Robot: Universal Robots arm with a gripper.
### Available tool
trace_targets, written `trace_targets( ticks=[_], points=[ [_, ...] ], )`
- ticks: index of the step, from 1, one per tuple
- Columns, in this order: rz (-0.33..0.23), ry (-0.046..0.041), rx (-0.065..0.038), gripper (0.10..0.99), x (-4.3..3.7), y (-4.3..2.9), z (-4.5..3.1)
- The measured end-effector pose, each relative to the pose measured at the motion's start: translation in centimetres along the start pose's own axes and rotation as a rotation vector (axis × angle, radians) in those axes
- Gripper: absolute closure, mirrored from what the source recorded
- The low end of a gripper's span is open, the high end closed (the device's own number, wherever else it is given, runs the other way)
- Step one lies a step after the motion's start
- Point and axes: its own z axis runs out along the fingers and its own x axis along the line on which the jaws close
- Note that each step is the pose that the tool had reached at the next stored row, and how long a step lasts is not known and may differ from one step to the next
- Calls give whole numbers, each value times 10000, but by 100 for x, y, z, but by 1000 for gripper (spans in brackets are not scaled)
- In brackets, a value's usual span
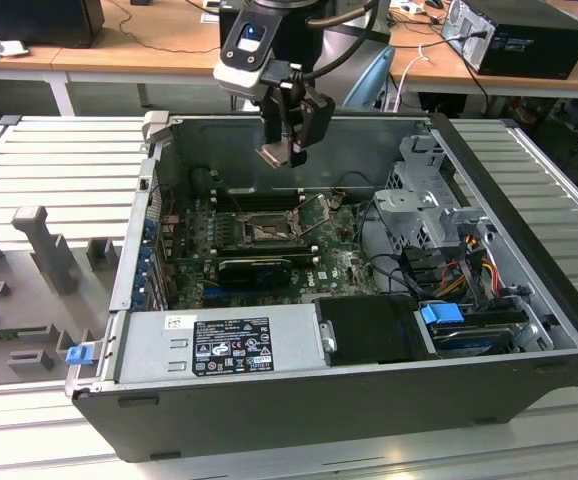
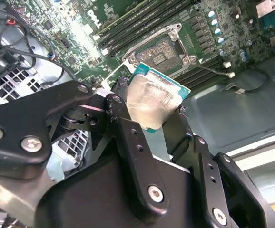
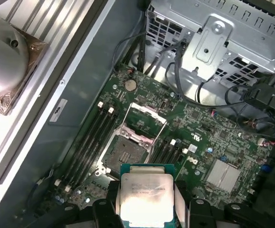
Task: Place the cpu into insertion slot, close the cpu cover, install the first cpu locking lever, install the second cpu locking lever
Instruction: 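Place the cpu into insertion slot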
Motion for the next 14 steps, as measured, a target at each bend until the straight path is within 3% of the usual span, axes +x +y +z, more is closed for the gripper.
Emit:
trace_targets(
  ticks=[14],
  points=[
    [158, -16, -2, 549, -1, -3, 24]
  ],
)
